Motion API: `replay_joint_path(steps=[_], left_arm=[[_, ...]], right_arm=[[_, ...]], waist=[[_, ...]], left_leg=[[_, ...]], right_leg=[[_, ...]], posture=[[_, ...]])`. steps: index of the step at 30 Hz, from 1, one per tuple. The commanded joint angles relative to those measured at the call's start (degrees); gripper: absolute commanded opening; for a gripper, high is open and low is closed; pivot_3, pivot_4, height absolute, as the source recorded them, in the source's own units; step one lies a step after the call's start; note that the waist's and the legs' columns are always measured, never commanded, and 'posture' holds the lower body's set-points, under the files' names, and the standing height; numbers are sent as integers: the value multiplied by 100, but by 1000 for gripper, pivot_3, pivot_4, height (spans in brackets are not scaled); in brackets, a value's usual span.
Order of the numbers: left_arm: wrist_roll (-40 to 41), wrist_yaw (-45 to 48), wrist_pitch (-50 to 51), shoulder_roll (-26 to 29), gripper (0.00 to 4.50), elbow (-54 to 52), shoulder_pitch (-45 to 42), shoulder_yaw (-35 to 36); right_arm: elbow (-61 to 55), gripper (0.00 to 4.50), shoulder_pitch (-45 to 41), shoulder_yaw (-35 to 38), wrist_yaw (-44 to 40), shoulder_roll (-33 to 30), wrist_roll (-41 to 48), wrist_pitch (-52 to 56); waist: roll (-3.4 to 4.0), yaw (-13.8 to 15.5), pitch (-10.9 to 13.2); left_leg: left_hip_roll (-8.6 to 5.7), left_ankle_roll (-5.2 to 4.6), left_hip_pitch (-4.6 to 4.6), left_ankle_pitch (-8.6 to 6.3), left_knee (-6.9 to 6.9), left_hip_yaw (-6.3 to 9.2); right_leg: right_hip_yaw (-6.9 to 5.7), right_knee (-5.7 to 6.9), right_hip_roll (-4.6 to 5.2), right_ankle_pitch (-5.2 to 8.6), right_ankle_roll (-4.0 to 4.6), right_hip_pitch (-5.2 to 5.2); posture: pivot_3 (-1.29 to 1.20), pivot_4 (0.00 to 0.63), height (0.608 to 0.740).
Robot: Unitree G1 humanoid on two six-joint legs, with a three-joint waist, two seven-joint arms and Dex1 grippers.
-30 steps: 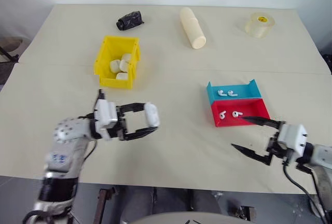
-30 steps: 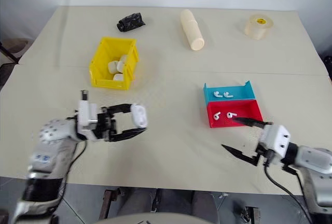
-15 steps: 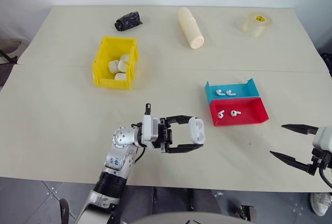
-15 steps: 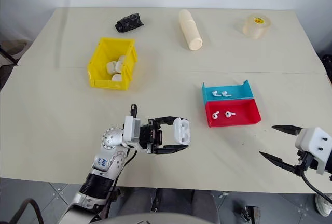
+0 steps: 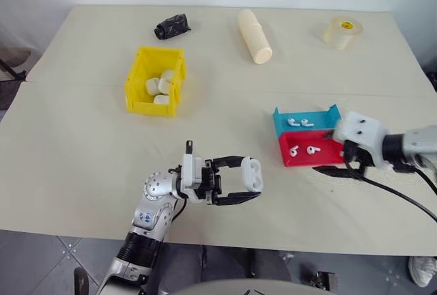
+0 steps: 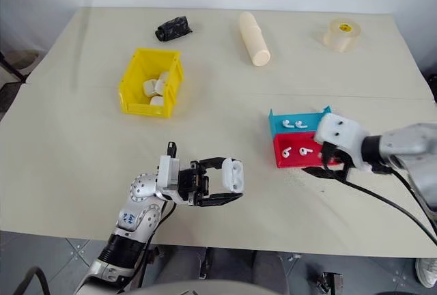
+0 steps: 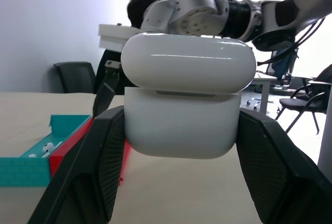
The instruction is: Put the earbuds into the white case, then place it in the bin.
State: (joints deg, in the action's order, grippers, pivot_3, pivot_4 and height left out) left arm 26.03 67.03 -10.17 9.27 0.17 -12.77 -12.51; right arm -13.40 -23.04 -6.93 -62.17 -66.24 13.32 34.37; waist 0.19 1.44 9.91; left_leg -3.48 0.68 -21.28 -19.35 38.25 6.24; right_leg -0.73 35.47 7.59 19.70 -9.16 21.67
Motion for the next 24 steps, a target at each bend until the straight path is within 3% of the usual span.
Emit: replay_joint_path(steps=[1,14,17,22,24], left_arm=[[86,90,-73,-33,2798,-151,-79,-78],[78,136,22,25,2798,-230,-124,-113],[80,89,39,44,2798,-242,-110,-96],[81,59,74,76,2798,-264,-99,-90],[81,38,87,89,2798,-281,-85,-86]], right_arm=[[412,4500,-583,-452,-106,174,-472,22],[1649,4500,-1383,-1125,-838,552,-1407,-1145],[1787,3953,-1489,-1147,-932,697,-1513,-1273],[1848,2290,-1615,-1176,-1092,843,-1629,-1381],[1821,2290,-1666,-1180,-1196,857,-1632,-1356]], waist=[[0,-13,0],[1,-19,0],[1,-19,0],[1,-20,0],[1,-20,0]], left_leg=[[2,0,2,0,-1,0],[4,1,-1,0,-4,-10],[7,2,-1,1,-5,-11],[7,2,-1,1,-5,-17],[7,2,-2,1,-5,-19]], right_leg=[[0,2,-2,0,0,0],[4,11,-3,0,0,14],[5,12,-6,0,0,18],[9,14,-5,0,0,25],[11,15,-5,0,0,27]], posture=[[0,150,740],[0,150,740],[0,150,740],[0,150,740],[0,150,740]])
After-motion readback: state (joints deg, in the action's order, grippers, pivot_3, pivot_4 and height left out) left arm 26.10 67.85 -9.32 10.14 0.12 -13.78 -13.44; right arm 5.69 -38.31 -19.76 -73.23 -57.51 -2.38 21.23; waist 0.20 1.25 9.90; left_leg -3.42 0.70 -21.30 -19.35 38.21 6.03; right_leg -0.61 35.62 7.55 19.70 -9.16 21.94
